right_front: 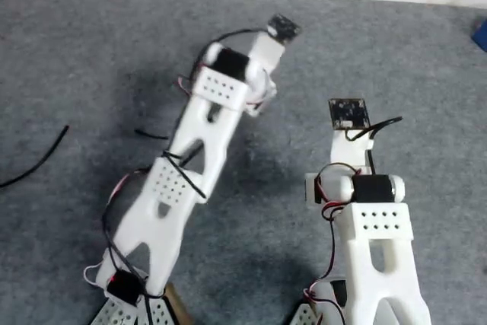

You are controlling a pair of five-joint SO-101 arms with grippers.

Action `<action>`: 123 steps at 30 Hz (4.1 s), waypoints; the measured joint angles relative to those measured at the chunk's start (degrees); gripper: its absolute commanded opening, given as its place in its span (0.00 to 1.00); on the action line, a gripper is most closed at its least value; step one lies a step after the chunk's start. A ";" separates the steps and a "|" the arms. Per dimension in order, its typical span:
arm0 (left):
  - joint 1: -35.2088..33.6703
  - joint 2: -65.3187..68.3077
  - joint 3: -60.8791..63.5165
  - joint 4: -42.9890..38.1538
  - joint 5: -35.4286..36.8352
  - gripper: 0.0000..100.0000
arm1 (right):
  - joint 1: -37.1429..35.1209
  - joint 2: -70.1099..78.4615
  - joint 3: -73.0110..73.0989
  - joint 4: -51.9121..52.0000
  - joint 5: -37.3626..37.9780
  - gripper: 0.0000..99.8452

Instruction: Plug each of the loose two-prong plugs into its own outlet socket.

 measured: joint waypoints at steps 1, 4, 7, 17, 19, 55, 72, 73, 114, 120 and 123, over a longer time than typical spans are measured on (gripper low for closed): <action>-0.35 -3.78 4.13 0.26 -0.09 0.01 | 0.00 0.00 0.00 0.00 0.00 0.29; -0.35 -16.35 19.16 0.70 -1.32 0.01 | 0.09 0.00 0.44 -0.97 0.00 0.29; 0.79 -30.33 35.87 0.70 -6.59 0.01 | 0.09 0.00 1.32 -2.11 0.00 0.29; -3.69 -60.04 88.97 0.88 -30.33 0.01 | 0.09 -0.09 1.93 -2.99 0.00 0.29; -5.54 -60.48 98.11 0.88 -38.42 0.01 | 0.09 -0.09 1.93 -2.99 0.00 0.29; 1.41 -68.57 98.20 0.62 -42.20 0.18 | 0.09 -0.09 1.93 -2.99 0.00 0.29; -5.45 -68.57 96.62 0.62 -44.22 0.37 | 0.09 -0.09 1.93 -2.99 0.00 0.29; -5.63 -68.57 96.62 0.62 -44.84 0.36 | 0.09 -0.09 1.93 -2.99 0.00 0.29; -2.20 -58.90 117.01 -31.74 -41.76 0.32 | 0.09 -0.09 1.93 -2.99 0.00 0.29; -4.66 -58.90 107.60 -28.40 -41.85 0.32 | 0.09 -0.09 1.93 -2.99 0.00 0.29; -6.68 -58.90 98.37 -22.59 -41.85 0.32 | 0.09 -0.09 1.93 -2.99 0.00 0.29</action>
